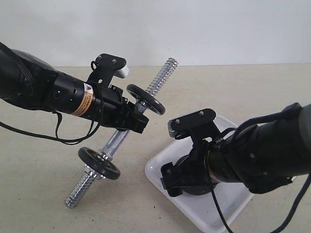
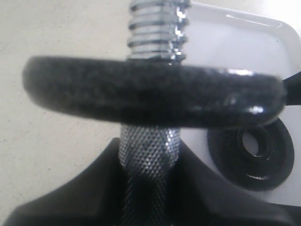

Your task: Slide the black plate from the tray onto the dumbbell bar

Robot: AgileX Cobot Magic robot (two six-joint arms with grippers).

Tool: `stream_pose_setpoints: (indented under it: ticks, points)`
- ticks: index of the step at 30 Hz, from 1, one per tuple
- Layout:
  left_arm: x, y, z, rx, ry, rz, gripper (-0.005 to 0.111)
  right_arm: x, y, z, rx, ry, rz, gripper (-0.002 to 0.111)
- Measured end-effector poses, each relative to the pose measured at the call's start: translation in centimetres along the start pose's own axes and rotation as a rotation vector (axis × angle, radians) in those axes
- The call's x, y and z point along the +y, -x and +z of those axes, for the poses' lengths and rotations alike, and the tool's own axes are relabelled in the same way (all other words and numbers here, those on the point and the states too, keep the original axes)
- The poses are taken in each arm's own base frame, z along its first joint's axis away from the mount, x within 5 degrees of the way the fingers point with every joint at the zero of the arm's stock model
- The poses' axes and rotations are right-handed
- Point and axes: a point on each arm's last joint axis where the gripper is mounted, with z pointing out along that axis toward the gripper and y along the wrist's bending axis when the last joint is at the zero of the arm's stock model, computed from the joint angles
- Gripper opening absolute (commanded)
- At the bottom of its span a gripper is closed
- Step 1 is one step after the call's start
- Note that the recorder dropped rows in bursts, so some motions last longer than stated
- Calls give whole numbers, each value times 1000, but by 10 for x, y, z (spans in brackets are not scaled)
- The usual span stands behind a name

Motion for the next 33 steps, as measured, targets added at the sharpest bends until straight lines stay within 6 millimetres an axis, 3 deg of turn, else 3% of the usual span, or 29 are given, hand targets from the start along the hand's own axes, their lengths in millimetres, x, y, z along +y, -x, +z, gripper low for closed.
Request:
stream_pose_setpoints:
  ticks: [7,25,33]
  points:
    - [0,0,0,0,0,0,4,3,-8,25,65,-22,18,105]
    - [0,0,0,0,0,-2,4,6,-5,19,58,21,2,105]
    - [0,0,0,0,0,-2,4,2,-17,14,88,16,10,105]
